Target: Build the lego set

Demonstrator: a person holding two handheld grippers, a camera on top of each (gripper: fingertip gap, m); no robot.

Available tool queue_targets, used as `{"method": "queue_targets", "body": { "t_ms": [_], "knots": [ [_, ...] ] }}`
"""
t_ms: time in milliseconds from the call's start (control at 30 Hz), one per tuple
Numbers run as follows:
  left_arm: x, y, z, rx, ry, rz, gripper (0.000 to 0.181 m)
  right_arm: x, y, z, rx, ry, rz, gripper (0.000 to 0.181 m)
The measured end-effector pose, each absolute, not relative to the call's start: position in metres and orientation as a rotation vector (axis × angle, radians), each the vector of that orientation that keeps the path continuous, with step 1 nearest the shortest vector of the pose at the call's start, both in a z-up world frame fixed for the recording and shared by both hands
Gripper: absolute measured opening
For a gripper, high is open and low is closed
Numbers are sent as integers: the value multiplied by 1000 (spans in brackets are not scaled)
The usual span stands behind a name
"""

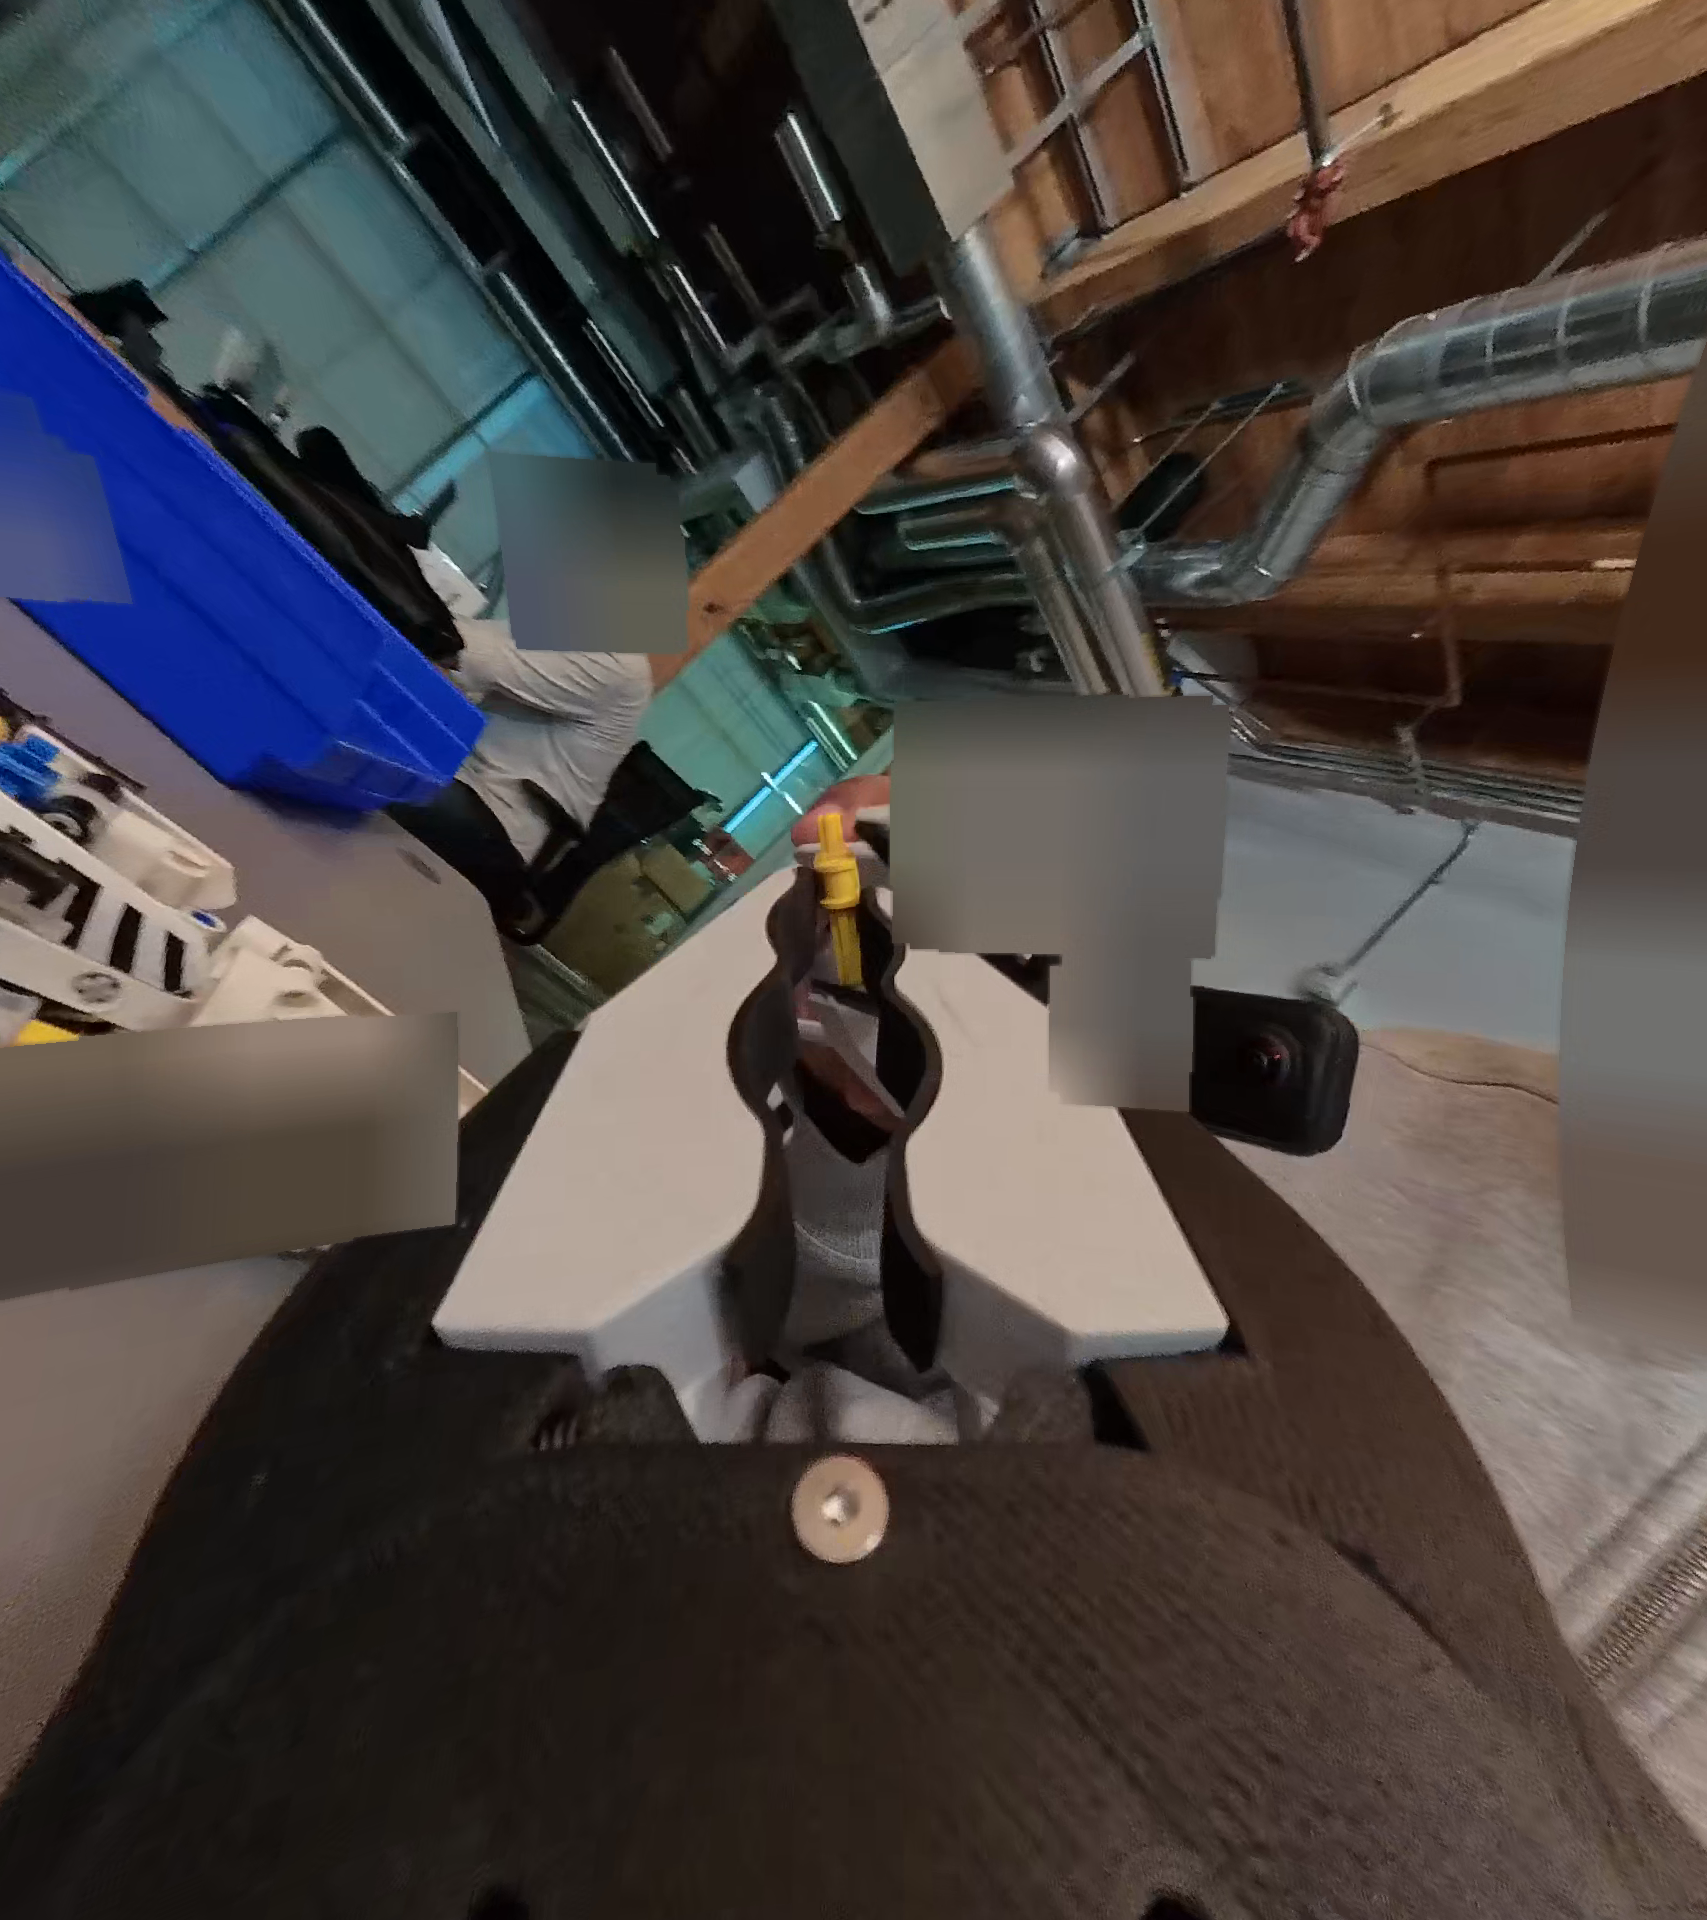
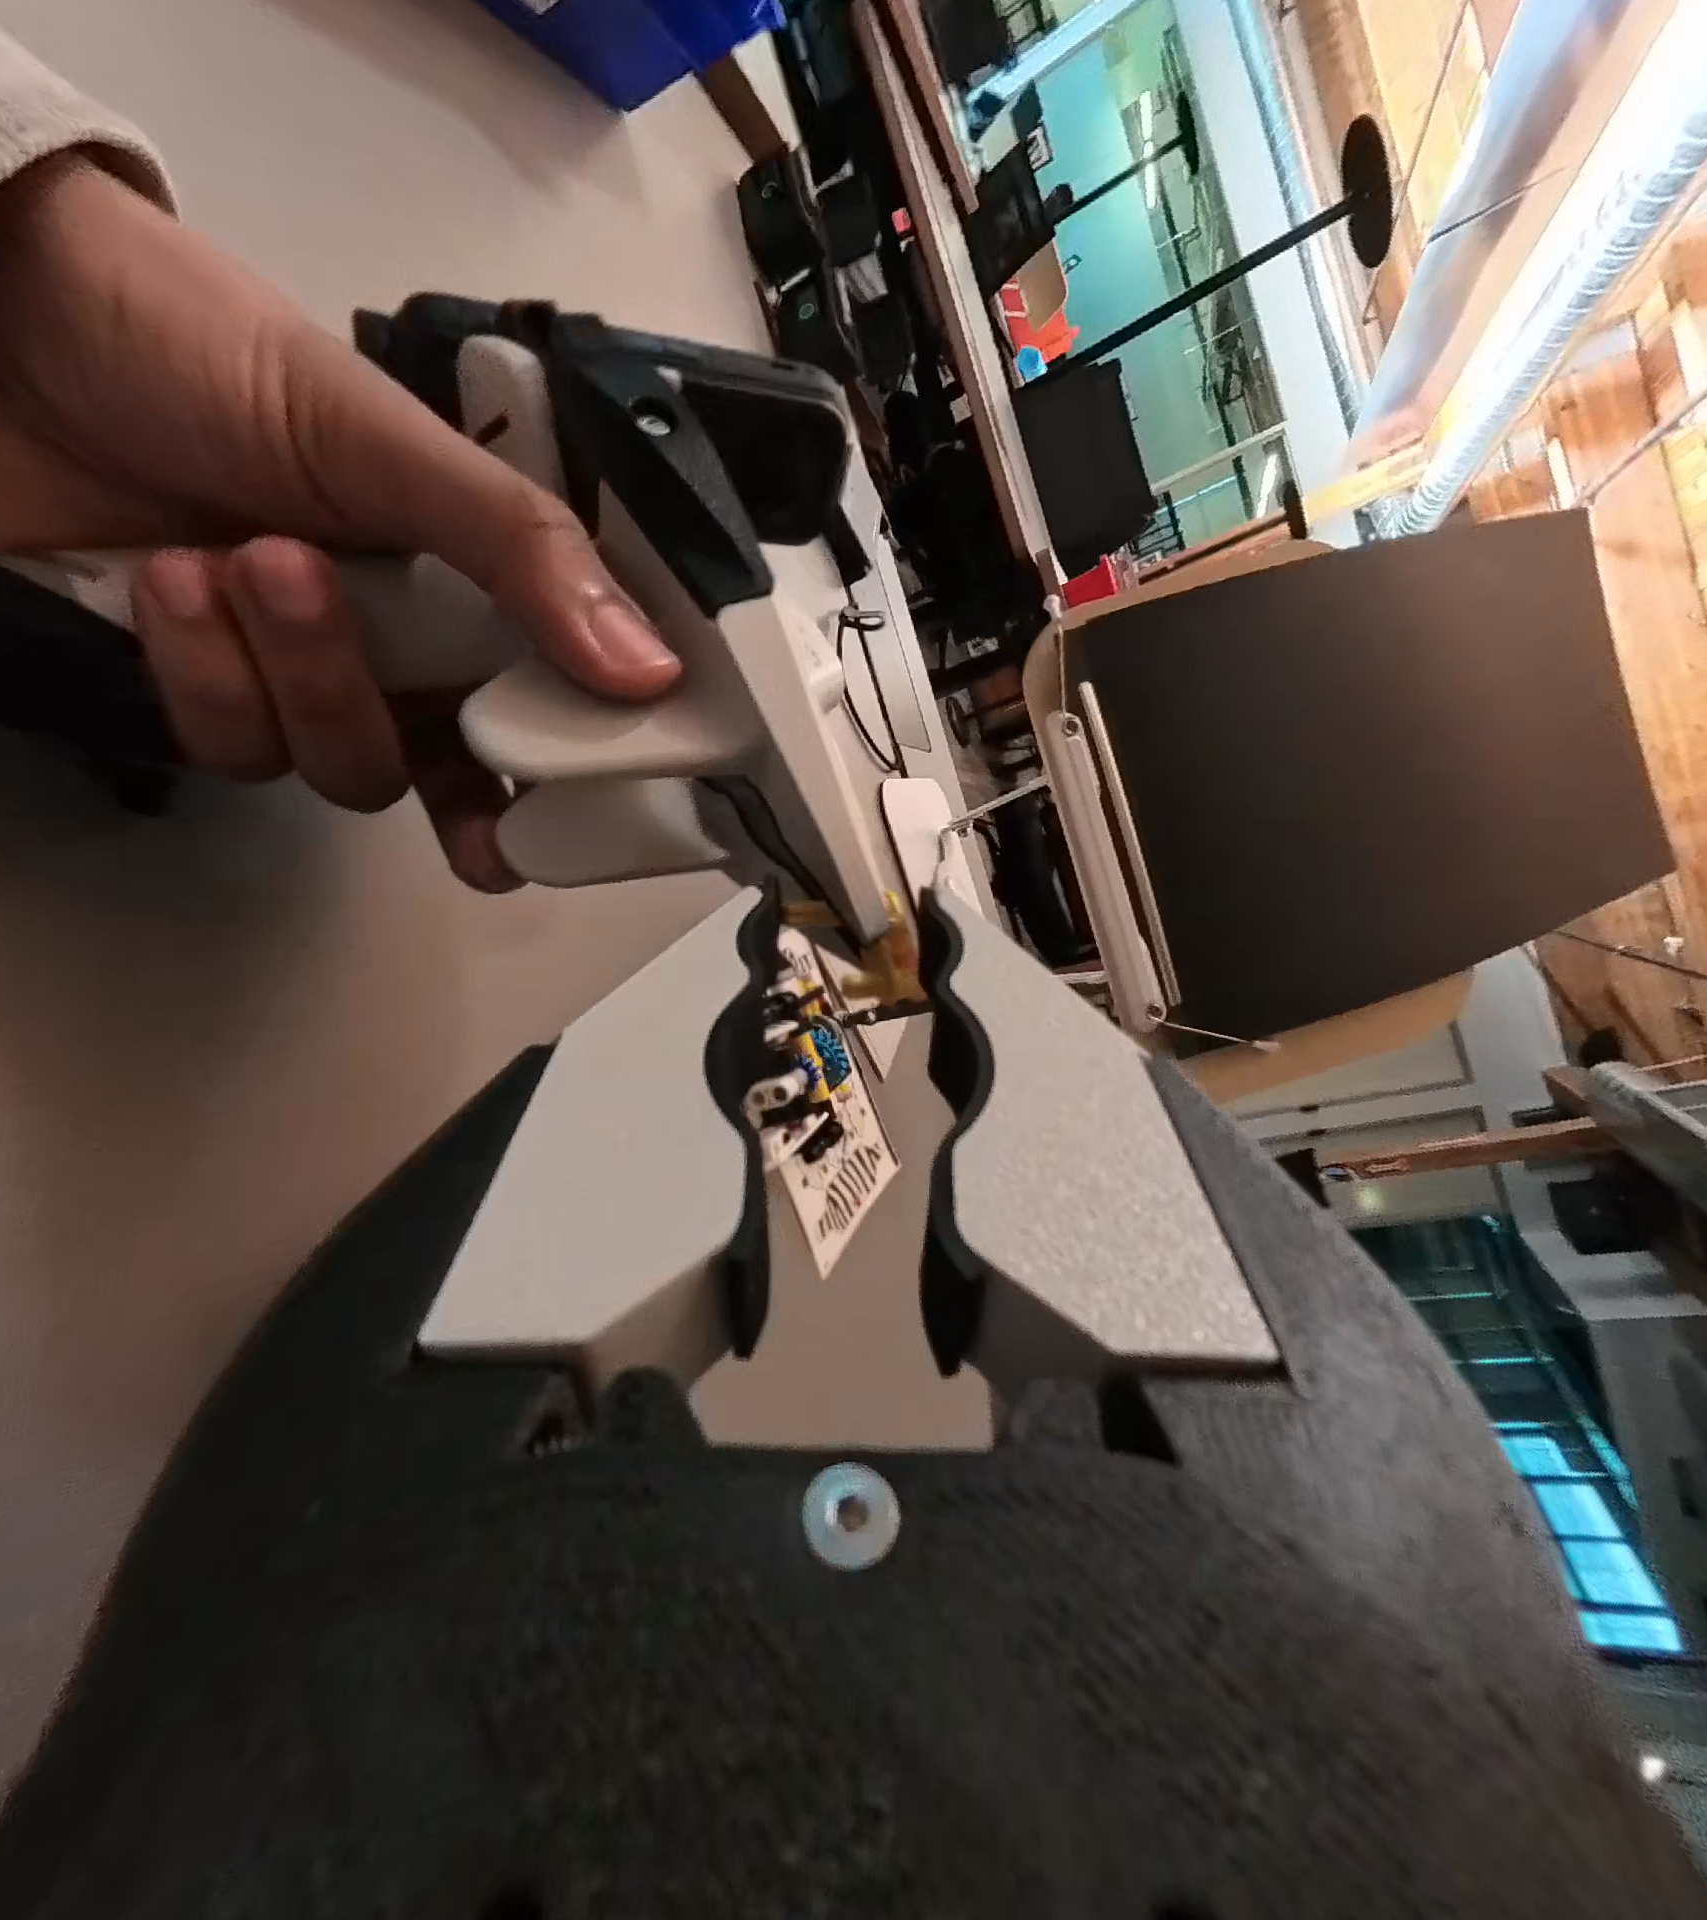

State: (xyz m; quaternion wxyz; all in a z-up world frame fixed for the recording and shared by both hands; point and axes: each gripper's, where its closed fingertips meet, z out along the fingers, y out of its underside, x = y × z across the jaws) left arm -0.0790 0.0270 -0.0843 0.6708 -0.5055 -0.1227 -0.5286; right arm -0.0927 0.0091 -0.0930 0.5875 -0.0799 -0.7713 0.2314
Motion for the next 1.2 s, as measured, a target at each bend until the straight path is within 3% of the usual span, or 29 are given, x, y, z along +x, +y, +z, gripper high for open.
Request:
{"method": "queue_targets", "body": {
  "t_ms": [167,467,733,1067,1200],
  "knots": [
    [-86,21,-79,-1042,-301,-1275,4,-93,11,-87,-277,-1779,705,38],
    [-81,31,-92,-1169,-306,-1188,4,-91,19,-97,-297,-1849,658,37],
    [-85,47,-116,-1434,-289,-767,5,-97,38,-122,-242,-1929,229,21],
    [-85,48,-115,-1441,-265,-710,7,-96,39,-122,-288,-1956,299,5],
    [-79,38,-94,-1338,-180,-723,29,-93,41,-111,-391,-1958,490,6]
  ]
}}
